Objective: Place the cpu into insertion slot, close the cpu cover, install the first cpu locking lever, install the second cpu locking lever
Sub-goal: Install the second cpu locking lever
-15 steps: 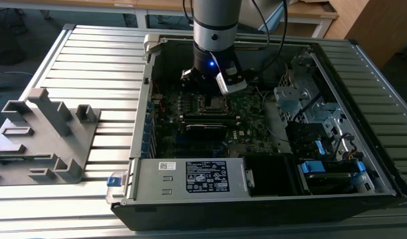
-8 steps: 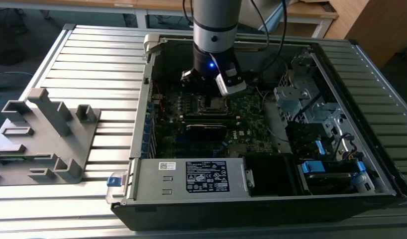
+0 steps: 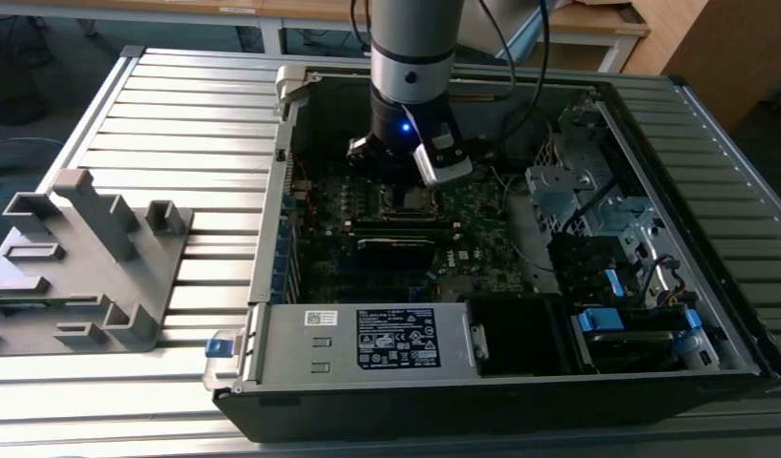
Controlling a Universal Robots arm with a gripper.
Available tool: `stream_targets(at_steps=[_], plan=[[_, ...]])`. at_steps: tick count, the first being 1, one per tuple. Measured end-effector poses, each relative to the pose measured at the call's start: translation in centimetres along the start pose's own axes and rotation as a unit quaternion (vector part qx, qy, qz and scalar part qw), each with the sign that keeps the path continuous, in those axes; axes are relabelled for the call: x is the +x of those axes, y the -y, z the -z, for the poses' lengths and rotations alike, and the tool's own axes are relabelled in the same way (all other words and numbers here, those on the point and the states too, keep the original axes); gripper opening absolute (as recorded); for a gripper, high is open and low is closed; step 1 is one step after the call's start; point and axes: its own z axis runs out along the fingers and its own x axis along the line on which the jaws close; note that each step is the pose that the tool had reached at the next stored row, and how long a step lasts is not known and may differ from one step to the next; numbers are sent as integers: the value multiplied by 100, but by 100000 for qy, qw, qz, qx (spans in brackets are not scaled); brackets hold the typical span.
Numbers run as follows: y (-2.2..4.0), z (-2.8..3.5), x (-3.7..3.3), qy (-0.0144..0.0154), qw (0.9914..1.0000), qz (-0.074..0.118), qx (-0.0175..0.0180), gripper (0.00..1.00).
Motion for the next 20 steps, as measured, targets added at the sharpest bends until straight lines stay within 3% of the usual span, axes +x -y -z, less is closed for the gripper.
stream_targets(at_steps=[20], plan=[[2, -80, 2, 22, 100000, 3, 171, 11]])
